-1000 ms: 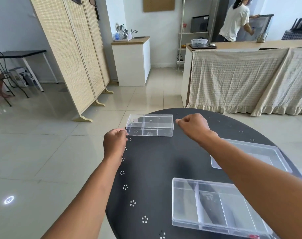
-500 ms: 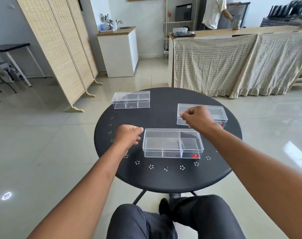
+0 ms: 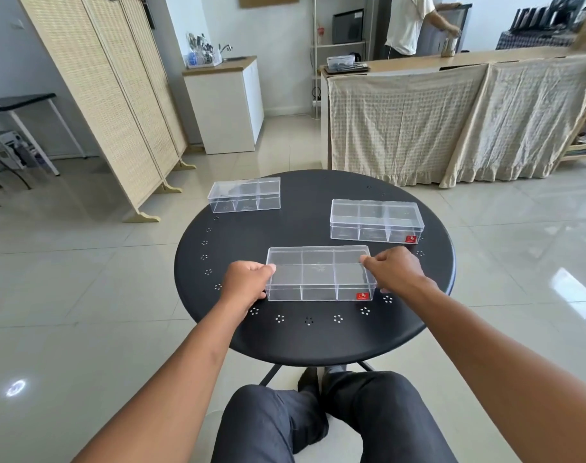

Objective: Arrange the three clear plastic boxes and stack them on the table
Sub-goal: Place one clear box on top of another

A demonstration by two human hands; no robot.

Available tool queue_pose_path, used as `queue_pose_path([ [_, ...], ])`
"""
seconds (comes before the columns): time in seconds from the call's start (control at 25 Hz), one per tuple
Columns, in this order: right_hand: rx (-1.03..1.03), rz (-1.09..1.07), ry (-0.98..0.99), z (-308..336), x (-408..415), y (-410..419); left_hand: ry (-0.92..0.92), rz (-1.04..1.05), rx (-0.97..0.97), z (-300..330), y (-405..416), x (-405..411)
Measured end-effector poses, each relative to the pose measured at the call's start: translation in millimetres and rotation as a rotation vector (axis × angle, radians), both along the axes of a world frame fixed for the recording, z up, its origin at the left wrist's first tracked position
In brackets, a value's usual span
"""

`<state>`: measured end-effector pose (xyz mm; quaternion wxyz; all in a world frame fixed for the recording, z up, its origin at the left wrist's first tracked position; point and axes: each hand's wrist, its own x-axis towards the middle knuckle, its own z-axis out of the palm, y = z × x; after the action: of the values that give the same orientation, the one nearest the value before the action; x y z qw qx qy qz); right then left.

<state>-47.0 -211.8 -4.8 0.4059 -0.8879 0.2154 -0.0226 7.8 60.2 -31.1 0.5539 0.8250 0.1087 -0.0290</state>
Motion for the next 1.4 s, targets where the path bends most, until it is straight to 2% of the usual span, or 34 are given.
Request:
queue_pose_path([
  [0.24,-0.029,-0.020,-0.075,6.0,24.1,18.9,-0.058,0.076,-0.023,4.0,18.0,12.6],
  [0.56,0.032,0.064,-0.140,32.8,106.7,86.8,-0.159,0.199,-0.033,45.0,84.3,73.5],
  [1.0,0.134,0.045,-0.039,8.9,216.7,133.3,-0.085,0.290,-0.030,30.0,121.8,184.3],
  [1.4,0.242,0.010,-0.031,-11.5,249.0,126.5,-0.042,0.277,-0.056,3.5,118.2,212.3],
])
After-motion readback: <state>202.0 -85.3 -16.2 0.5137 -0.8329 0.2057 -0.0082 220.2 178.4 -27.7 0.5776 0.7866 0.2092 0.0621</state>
